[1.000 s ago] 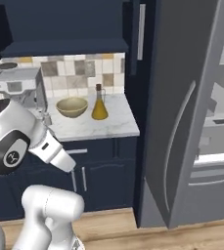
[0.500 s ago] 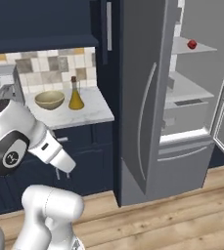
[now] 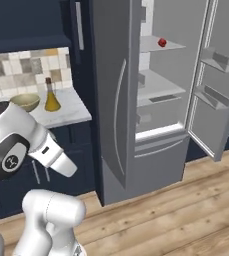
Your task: Retrieve the bottle and the shaker from the cabinet and place them next to the mixing bowl on the counter. Then add garlic from the fridge to the mixing bowl.
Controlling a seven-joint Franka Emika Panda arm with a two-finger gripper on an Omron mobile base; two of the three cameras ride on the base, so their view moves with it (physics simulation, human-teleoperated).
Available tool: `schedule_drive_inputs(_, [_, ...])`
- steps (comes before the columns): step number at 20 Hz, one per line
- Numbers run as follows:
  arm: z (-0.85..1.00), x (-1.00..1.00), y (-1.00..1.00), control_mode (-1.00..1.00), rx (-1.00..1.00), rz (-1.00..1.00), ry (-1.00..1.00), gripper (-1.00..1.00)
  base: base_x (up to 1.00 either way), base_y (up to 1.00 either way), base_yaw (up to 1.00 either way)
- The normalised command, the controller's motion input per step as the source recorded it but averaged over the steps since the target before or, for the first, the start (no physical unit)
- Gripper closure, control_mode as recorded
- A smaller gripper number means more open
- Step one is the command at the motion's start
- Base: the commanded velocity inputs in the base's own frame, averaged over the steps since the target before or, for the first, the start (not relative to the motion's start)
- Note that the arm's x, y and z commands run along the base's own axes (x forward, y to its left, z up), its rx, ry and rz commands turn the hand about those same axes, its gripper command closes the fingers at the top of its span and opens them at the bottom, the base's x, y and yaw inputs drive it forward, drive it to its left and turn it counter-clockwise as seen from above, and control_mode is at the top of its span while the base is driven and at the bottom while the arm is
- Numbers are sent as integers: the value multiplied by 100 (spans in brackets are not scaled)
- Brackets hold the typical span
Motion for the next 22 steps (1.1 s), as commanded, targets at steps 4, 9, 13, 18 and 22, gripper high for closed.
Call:
schedule_drive_inputs(4, [0,0,0,100,0,0,0,-100,0,-67,-24])
schedule_drive_inputs(9, [0,0,0,100,0,0,0,-100,0,-73,-18])
schedule_drive_inputs(13, [0,0,0,100,0,0,0,-100,0,-64,-13])
schedule_drive_inputs(18, [0,0,0,100,0,0,0,-100,8,-47,-3])
schedule_drive_inputs(22, [0,0,0,100,0,0,0,-100,24,-46,0])
